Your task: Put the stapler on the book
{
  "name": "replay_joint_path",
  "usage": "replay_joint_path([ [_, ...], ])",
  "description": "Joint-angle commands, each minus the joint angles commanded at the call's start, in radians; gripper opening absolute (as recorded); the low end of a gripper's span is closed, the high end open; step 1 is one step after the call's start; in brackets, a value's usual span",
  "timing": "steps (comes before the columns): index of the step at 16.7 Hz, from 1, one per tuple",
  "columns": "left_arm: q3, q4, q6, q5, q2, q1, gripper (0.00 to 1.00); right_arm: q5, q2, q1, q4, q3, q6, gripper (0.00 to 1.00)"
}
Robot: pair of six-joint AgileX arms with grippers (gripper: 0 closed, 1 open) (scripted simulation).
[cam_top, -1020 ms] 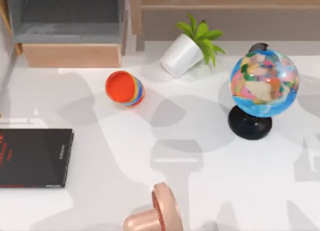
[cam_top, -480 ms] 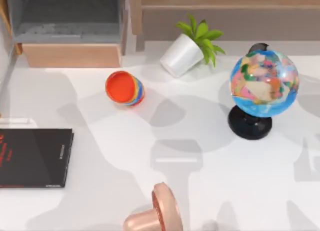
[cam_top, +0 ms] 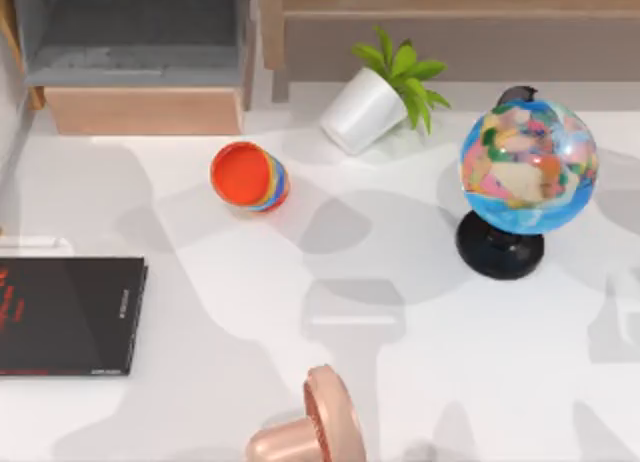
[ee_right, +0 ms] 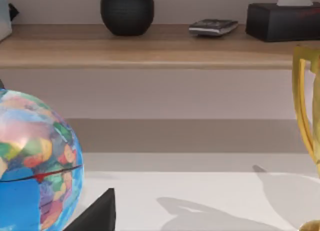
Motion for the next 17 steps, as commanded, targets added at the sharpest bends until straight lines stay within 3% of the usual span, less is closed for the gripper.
replay_joint_path([
  [8, 0.0, 0.0, 0.0, 0.0, 0.0, 0.0, 0.02, 0.0, 0.0, 0.0, 0.0, 0.0, 0.0, 1.0],
  [17, 0.0, 0.0, 0.001, 0.0, -0.002, 0.002, 0.0, 0.0, 0.0, 0.0, 0.0, 0.0, 0.0, 1.0],
])
